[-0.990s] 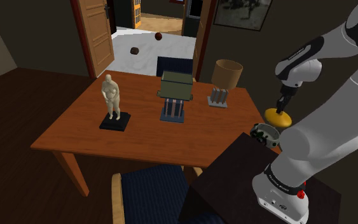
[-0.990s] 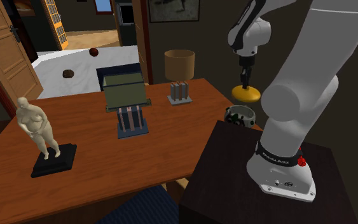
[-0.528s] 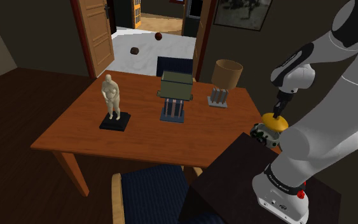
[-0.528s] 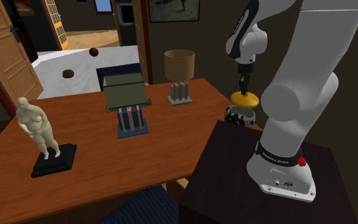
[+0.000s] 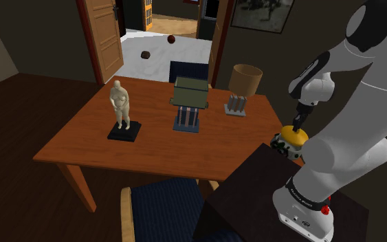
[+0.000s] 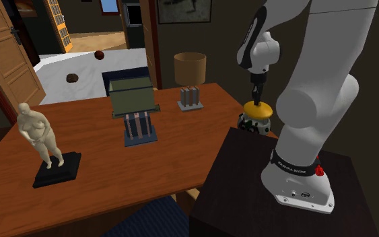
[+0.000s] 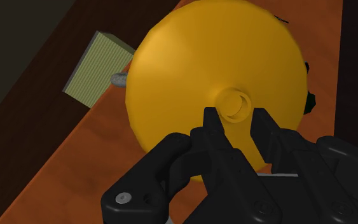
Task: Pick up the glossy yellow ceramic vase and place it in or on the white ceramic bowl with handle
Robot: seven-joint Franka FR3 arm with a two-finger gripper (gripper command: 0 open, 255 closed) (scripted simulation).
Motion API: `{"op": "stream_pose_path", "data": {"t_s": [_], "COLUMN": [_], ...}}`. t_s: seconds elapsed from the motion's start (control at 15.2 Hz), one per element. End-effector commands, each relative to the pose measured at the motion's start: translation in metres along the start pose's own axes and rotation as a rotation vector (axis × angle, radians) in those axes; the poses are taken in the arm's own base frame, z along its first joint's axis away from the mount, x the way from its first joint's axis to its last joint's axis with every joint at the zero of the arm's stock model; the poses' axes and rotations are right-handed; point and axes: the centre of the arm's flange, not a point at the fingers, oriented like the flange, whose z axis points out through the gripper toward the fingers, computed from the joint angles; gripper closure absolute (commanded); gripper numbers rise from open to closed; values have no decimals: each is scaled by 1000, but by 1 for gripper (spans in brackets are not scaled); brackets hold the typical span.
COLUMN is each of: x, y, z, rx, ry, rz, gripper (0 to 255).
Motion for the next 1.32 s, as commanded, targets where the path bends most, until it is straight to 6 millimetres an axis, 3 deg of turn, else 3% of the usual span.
{"op": "stream_pose_path", "data": {"t_s": [0.0,0.26,0.33,0.66,0.92,1.25], "x": [0,0,0,0,0,0], "y": [0,0,0,0,0,0], "z": [1,1,1,1,-49,-49], "rx": [0,0,0,0,0,0], "ry": [0,0,0,0,0,0], "rz": [0,0,0,0,0,0], "gripper": [255,255,0,0,0,0]}}
